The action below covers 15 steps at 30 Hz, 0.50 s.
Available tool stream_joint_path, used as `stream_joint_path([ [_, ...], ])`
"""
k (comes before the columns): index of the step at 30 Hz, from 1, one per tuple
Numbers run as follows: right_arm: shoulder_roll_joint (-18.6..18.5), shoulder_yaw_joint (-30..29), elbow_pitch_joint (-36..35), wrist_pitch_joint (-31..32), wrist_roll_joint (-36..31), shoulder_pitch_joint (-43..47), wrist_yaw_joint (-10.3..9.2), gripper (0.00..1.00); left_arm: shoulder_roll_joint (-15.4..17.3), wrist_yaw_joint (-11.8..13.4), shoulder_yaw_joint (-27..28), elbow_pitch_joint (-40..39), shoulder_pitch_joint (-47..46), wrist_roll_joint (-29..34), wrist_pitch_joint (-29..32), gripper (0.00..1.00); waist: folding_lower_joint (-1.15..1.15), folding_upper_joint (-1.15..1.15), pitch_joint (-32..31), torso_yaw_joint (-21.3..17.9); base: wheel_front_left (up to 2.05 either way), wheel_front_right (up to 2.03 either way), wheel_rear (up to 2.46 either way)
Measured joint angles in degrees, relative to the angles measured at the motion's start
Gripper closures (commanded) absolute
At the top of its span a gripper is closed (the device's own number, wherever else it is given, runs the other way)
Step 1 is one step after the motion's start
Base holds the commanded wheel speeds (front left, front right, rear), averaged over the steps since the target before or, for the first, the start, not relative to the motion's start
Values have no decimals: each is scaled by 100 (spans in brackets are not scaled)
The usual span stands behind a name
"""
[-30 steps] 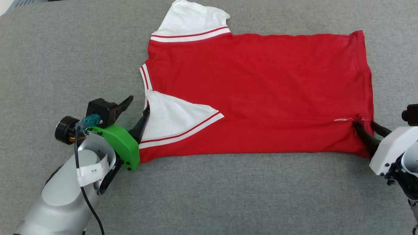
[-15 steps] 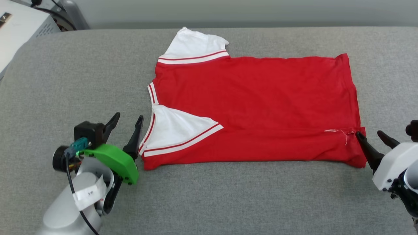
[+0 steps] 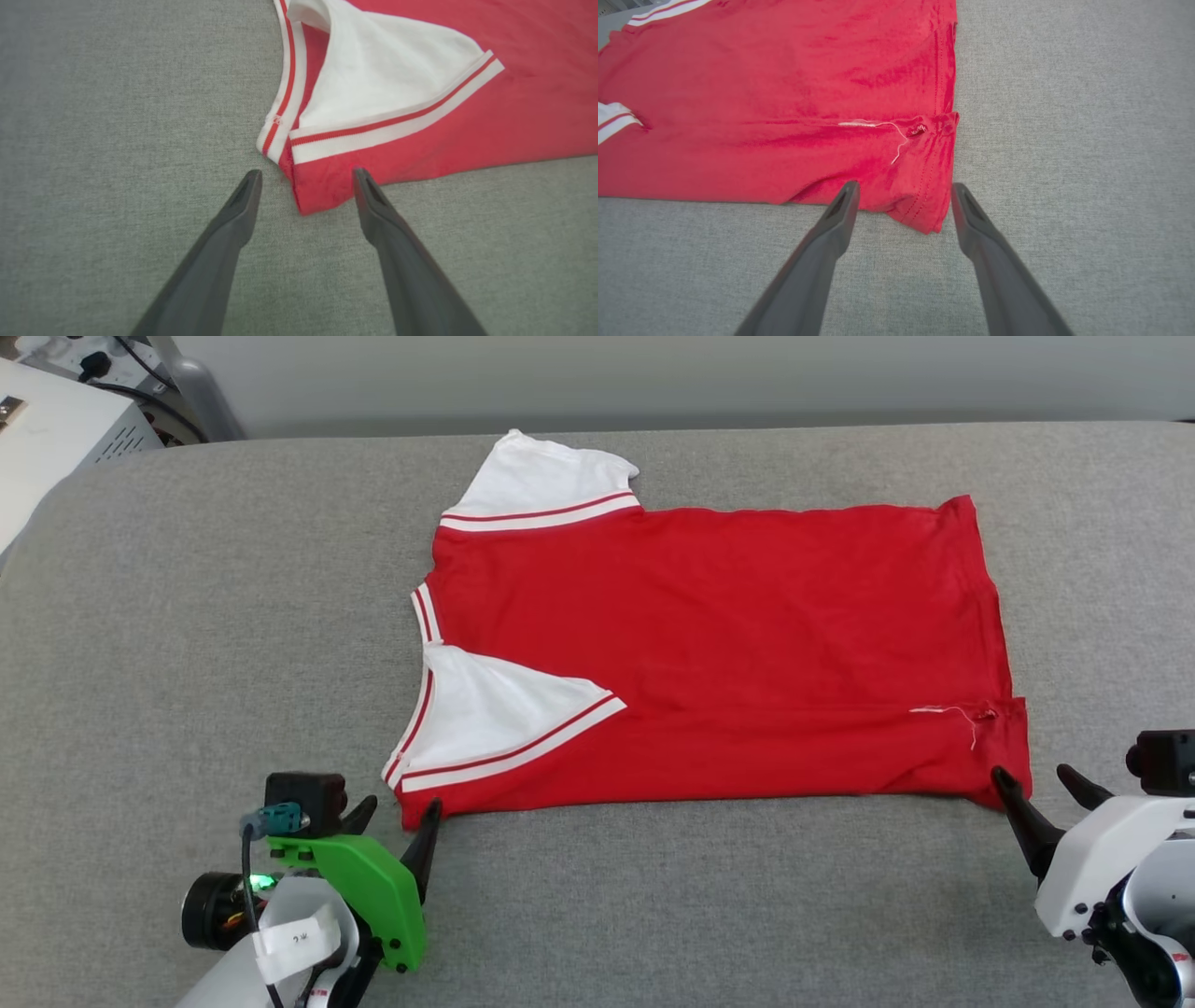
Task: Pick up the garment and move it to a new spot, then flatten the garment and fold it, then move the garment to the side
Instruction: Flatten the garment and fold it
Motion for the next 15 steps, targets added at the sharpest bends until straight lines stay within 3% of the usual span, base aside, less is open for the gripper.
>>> stream_joint_path([
  [7, 261, -94, -367, 113, -120, 17, 0, 0, 81, 379, 68, -223, -4, 29, 149, 0, 0, 0, 219, -115, 0, 0, 0],
  [15, 335, -76, -481, 109, -152, 15, 0, 0, 107, 428, 64, -13, -87, 45, 287, 0, 0, 0, 460, -251, 0, 0, 0],
])
